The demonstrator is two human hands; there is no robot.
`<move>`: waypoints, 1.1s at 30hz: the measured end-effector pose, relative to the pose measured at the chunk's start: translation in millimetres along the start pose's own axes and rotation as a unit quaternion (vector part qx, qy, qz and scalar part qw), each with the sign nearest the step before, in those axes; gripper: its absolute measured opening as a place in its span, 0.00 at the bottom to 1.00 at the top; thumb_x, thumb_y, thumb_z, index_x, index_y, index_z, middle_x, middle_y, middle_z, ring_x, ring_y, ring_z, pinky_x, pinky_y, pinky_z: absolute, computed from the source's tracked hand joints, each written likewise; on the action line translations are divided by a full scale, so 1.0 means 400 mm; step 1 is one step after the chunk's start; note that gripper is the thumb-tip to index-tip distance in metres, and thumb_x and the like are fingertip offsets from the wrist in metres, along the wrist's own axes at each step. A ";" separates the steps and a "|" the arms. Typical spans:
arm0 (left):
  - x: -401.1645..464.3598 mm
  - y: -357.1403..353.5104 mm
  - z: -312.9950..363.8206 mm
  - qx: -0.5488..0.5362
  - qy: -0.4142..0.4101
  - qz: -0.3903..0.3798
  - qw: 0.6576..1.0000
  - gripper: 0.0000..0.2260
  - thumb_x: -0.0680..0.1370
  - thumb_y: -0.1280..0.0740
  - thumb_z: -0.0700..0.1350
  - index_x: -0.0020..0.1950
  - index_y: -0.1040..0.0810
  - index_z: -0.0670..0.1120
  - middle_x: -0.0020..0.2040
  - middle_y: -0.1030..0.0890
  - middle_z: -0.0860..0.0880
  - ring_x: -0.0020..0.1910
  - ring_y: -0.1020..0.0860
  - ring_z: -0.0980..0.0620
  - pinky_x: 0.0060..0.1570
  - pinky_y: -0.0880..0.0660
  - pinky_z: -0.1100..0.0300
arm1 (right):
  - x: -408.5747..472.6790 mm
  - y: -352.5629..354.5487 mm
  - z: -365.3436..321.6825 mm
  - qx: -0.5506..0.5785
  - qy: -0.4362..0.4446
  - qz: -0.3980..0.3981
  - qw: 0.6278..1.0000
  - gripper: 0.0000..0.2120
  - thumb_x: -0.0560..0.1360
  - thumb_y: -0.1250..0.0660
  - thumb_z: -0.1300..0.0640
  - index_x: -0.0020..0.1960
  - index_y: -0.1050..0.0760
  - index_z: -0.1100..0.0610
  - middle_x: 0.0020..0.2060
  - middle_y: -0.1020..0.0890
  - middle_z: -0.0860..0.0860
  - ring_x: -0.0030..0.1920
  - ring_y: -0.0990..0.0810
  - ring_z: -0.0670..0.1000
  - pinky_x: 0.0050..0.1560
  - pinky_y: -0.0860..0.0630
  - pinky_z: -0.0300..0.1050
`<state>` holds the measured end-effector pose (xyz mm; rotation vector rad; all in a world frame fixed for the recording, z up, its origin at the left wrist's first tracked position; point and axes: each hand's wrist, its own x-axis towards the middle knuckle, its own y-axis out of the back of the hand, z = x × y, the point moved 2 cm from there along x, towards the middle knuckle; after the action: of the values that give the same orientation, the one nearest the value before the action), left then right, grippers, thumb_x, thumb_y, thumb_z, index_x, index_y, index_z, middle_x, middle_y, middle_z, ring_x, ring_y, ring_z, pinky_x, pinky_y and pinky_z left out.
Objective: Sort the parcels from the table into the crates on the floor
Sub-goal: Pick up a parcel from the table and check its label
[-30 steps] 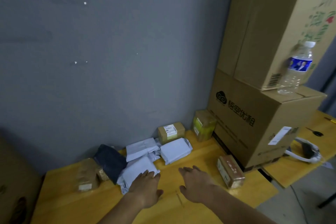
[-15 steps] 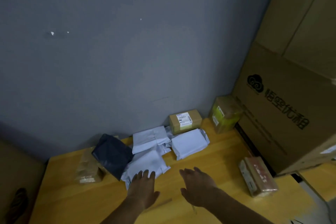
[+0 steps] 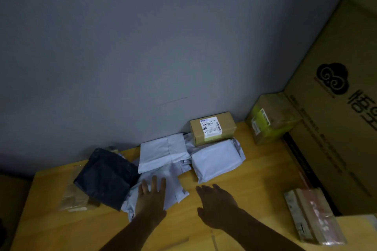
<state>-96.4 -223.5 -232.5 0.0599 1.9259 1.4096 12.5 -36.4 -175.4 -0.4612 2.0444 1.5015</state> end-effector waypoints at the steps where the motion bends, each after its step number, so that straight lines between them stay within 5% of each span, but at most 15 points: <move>1: 0.008 -0.005 0.002 -0.014 -0.004 0.019 1.000 0.51 0.71 0.27 0.61 0.82 0.56 0.49 0.81 0.48 0.38 0.75 0.43 0.28 0.72 0.38 0.38 | 0.005 0.002 0.002 -0.001 0.002 0.002 1.000 0.31 0.82 0.42 0.45 0.80 0.46 0.54 0.78 0.37 0.54 0.79 0.42 0.60 0.77 0.40 0.57; 4: 0.019 -0.002 0.002 -0.015 -0.013 -0.012 1.000 0.57 0.57 0.18 0.60 0.78 0.45 0.48 0.72 0.29 0.37 0.63 0.26 0.31 0.59 0.24 0.40 | 0.012 0.010 0.004 0.007 -0.006 -0.002 1.000 0.32 0.82 0.42 0.45 0.81 0.47 0.54 0.79 0.39 0.54 0.80 0.43 0.60 0.77 0.39 0.56; 6: 0.025 -0.013 -0.001 -0.006 -0.011 0.050 0.999 0.49 0.69 0.25 0.60 0.80 0.50 0.50 0.77 0.40 0.40 0.69 0.32 0.34 0.67 0.31 0.45 | 0.006 0.017 -0.001 0.006 -0.015 -0.006 1.000 0.32 0.83 0.42 0.45 0.81 0.48 0.54 0.79 0.39 0.53 0.80 0.44 0.61 0.77 0.39 0.57; 9: 0.030 -0.009 -0.002 -0.030 -0.011 0.039 0.999 0.45 0.73 0.30 0.60 0.81 0.54 0.50 0.78 0.46 0.42 0.73 0.37 0.36 0.70 0.35 0.47 | -0.017 0.026 -0.011 0.014 -0.029 0.004 0.999 0.31 0.83 0.42 0.46 0.81 0.47 0.55 0.79 0.38 0.53 0.80 0.44 0.60 0.77 0.39 0.56; 13: -0.011 0.037 -0.024 -0.063 -0.046 0.043 0.996 0.47 0.68 0.31 0.64 0.79 0.51 0.51 0.73 0.40 0.45 0.68 0.33 0.40 0.66 0.31 0.50 | -0.078 0.037 -0.037 0.043 -0.063 0.027 0.997 0.32 0.82 0.41 0.46 0.82 0.47 0.54 0.78 0.37 0.52 0.80 0.44 0.59 0.75 0.37 0.54; 16: -0.052 0.091 -0.062 -0.199 -0.077 0.018 0.977 0.44 0.66 0.32 0.67 0.75 0.45 0.50 0.69 0.34 0.48 0.67 0.30 0.45 0.60 0.28 0.54 | -0.145 0.068 -0.076 0.062 -0.093 0.044 0.993 0.31 0.82 0.40 0.44 0.81 0.45 0.54 0.77 0.34 0.52 0.78 0.40 0.59 0.73 0.33 0.55; 19: -0.116 0.168 -0.106 -0.372 -0.109 -0.016 0.922 0.30 0.68 0.26 0.62 0.61 0.35 0.51 0.58 0.29 0.51 0.57 0.25 0.51 0.45 0.27 0.58 | -0.232 0.113 -0.134 0.077 -0.119 0.078 0.987 0.31 0.82 0.40 0.44 0.80 0.43 0.54 0.75 0.32 0.52 0.75 0.35 0.58 0.71 0.30 0.54; 23: -0.229 0.268 -0.156 -0.525 -0.128 -0.074 0.838 0.22 0.71 0.25 0.55 0.56 0.27 0.44 0.55 0.24 0.49 0.52 0.24 0.53 0.54 0.26 0.53 | -0.349 0.157 -0.227 0.116 -0.138 0.125 0.976 0.34 0.82 0.40 0.41 0.82 0.46 0.55 0.79 0.36 0.52 0.78 0.37 0.55 0.74 0.34 0.51; 27: -0.378 0.368 -0.184 -0.664 -0.161 -0.123 0.720 0.17 0.71 0.24 0.50 0.49 0.25 0.41 0.43 0.23 0.44 0.39 0.22 0.50 0.38 0.26 0.60 | -0.467 0.190 -0.329 0.160 -0.148 0.156 0.963 0.34 0.83 0.41 0.41 0.81 0.44 0.57 0.79 0.36 0.54 0.78 0.38 0.56 0.73 0.37 0.49; 29: -0.439 0.401 -0.189 -0.716 -0.182 -0.163 0.654 0.17 0.66 0.23 0.51 0.47 0.21 0.42 0.42 0.19 0.43 0.40 0.19 0.46 0.43 0.23 0.54 | -0.521 0.201 -0.373 0.213 -0.157 0.171 0.949 0.25 0.83 0.41 0.42 0.74 0.31 0.54 0.71 0.26 0.56 0.72 0.30 0.58 0.68 0.32 0.50; 30: -0.468 0.416 -0.188 -0.737 -0.194 -0.188 0.620 0.18 0.68 0.24 0.50 0.51 0.18 0.40 0.48 0.17 0.40 0.47 0.17 0.41 0.49 0.22 0.50 | -0.544 0.202 -0.387 0.248 -0.163 0.180 0.938 0.16 0.82 0.40 0.41 0.62 0.24 0.49 0.60 0.22 0.54 0.65 0.25 0.57 0.61 0.30 0.50; 32: -0.525 0.443 -0.179 -0.771 -0.221 -0.212 0.558 0.21 0.75 0.32 0.49 0.61 0.18 0.36 0.60 0.19 0.34 0.61 0.21 0.34 0.59 0.24 0.44 | -0.587 0.209 -0.410 0.317 -0.144 0.211 0.913 0.20 0.81 0.40 0.39 0.40 0.31 0.53 0.39 0.29 0.51 0.44 0.27 0.56 0.47 0.35 0.49; 33: -0.553 0.456 -0.174 -0.786 -0.235 -0.217 0.529 0.21 0.77 0.35 0.49 0.64 0.20 0.36 0.62 0.20 0.32 0.63 0.22 0.34 0.60 0.25 0.44 | -0.606 0.213 -0.417 0.348 -0.131 0.210 0.904 0.24 0.81 0.40 0.37 0.40 0.32 0.58 0.37 0.32 0.52 0.40 0.31 0.53 0.44 0.37 0.49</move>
<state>-42.9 -304.6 46.2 -0.7486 -0.2795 1.9136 115.7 -179.5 74.8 0.4663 2.3512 0.8582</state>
